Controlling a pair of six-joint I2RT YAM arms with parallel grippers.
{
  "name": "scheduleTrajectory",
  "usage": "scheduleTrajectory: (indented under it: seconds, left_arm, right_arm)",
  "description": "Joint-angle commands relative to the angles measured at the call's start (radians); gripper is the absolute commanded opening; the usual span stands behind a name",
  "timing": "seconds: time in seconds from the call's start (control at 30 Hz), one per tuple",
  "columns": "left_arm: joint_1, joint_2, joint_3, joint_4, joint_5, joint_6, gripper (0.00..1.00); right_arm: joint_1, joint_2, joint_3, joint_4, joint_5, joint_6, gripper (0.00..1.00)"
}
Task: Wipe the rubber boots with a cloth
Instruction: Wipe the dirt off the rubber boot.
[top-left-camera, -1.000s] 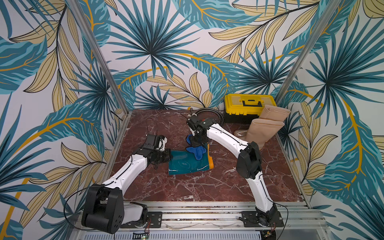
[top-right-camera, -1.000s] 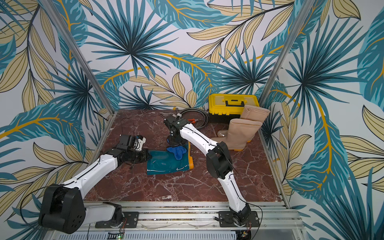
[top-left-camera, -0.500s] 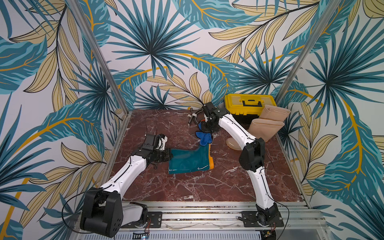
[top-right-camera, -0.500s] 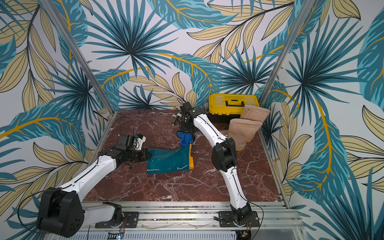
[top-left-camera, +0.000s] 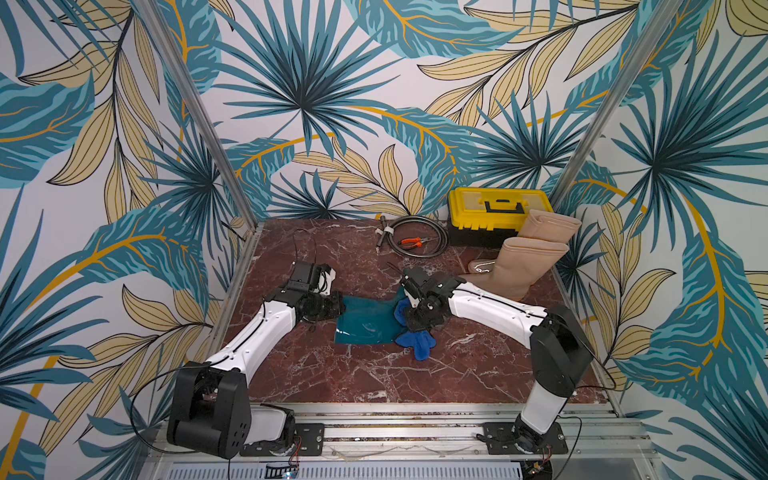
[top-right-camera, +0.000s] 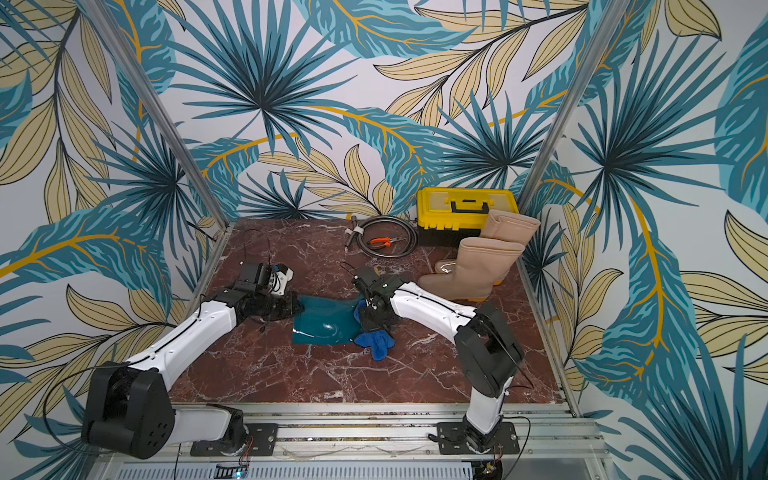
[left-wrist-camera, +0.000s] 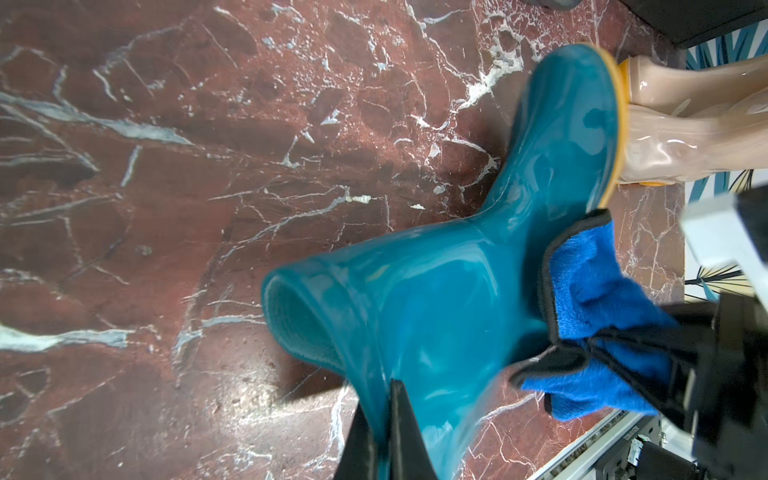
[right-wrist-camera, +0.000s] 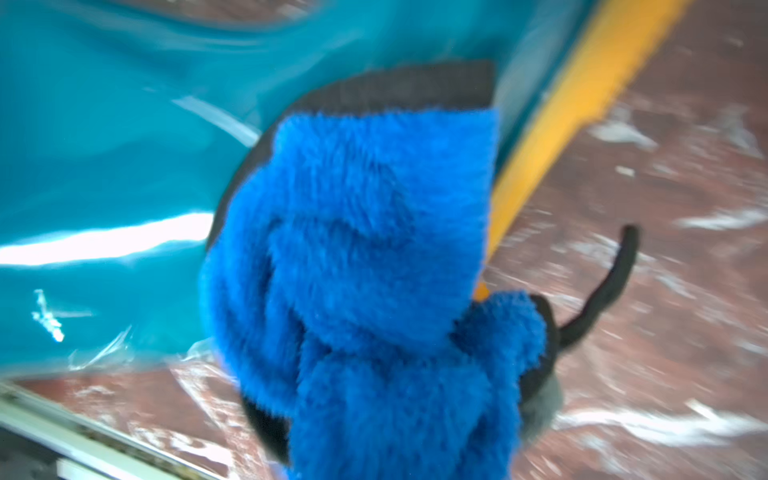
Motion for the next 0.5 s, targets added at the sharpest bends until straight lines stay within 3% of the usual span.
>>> scheduleTrajectory:
  seconds: [0.0,0.1,0.27,0.47]
  left_arm:
    - [0.005,-0.009,0.032,-0.012,-0.016,0.024,0.00]
    - [0.006,-0.009,0.029,-0.014,-0.014,0.027,0.00]
    - [0.006,-0.031,0.031,-0.027,0.000,0.024,0.00]
    - [0.003,-0.055,0.014,-0.027,0.025,0.011,0.00]
  right_arm:
    - [0.014,-0.042,-0.089,-0.017,-0.019,0.072,0.00]
    - [0.012,0.001,0.041,-0.056,0.044,0.020,0.00]
    - [-0.004,0.225,0.460,-0.172,0.107,-0.083,0.00]
    - [-0.036,0.447,0.800,-0.246,0.034,-0.079,0.00]
